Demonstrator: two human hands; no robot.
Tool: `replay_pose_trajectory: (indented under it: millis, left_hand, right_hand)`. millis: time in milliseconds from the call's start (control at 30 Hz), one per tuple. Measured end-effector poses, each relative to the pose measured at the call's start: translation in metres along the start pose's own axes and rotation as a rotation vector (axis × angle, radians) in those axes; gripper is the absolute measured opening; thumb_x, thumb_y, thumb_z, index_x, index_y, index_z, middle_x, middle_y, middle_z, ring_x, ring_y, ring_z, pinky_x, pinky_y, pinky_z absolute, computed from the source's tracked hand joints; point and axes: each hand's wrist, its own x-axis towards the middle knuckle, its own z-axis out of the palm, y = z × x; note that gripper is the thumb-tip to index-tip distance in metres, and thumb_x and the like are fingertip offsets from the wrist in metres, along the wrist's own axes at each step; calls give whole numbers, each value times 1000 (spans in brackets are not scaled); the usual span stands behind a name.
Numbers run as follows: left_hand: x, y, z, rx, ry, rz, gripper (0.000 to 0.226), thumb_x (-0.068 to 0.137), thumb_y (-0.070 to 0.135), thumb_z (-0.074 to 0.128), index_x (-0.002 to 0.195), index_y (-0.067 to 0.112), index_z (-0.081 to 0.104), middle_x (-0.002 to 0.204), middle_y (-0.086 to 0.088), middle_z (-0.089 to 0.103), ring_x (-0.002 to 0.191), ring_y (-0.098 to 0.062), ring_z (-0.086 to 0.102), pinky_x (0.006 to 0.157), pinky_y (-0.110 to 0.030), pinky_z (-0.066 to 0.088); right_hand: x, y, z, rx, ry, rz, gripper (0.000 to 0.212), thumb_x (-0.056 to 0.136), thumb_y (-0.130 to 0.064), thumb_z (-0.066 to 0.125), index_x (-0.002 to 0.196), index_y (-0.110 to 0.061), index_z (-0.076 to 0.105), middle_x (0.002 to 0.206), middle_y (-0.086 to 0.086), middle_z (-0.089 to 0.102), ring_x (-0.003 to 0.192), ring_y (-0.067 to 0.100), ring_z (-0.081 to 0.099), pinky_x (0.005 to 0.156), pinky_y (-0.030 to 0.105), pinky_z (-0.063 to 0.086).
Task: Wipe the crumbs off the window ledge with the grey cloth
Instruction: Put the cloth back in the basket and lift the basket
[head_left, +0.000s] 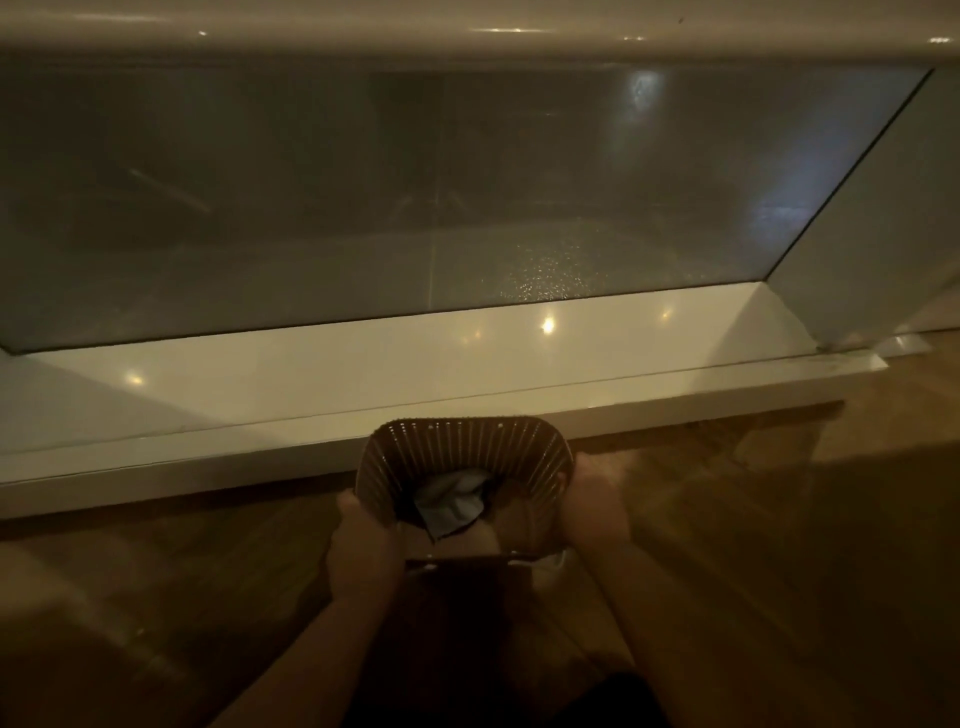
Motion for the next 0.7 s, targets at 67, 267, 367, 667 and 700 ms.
replay_pose_trajectory:
  millis: [67, 267, 367, 667, 700]
  left_hand:
    - [1, 0, -1, 31, -20, -9, 43, 90, 26, 53, 124, 10, 34, 107, -21, 62, 93, -39, 63, 82, -49, 53]
    - [4, 4, -7, 65, -104, -22, 45, 90, 25, 53, 125, 9, 30, 108, -21, 61, 93, -38, 62, 83, -50, 54]
    - [5, 16, -15, 133, -177, -5, 49, 92, 25, 52, 132, 4, 31, 119, -24, 57, 105, -40, 58, 86, -42, 49]
    - [-6, 108, 15, 265, -233, 416, 23, 98, 18, 39, 116, 6, 46, 102, -17, 62, 90, -30, 60, 78, -39, 50]
    - [-7, 122, 25, 275, -243, 413, 21, 97, 19, 39, 113, 9, 47, 101, -17, 62, 87, -29, 59, 76, -38, 48]
  right_hand:
    - [-1, -2, -1, -27, 5, 14, 19, 95, -13, 39, 112, -12, 46, 100, 7, 63, 94, 24, 63, 77, 34, 51]
    - [-7, -8, -9, -68, 54, 37, 14, 96, -16, 39, 105, -14, 49, 95, 4, 63, 85, 18, 62, 73, 30, 54]
    - [-12, -7, -17, -45, 22, 51, 17, 96, -19, 39, 107, -15, 52, 102, 4, 63, 93, 20, 63, 79, 32, 55]
    - [-31, 55, -67, 155, 118, 284, 29, 96, -28, 42, 118, -9, 48, 112, 12, 62, 100, 28, 63, 86, 41, 53]
    - [-33, 63, -76, 196, 148, 336, 31, 96, -28, 42, 117, -8, 50, 113, 13, 62, 101, 30, 62, 87, 43, 52]
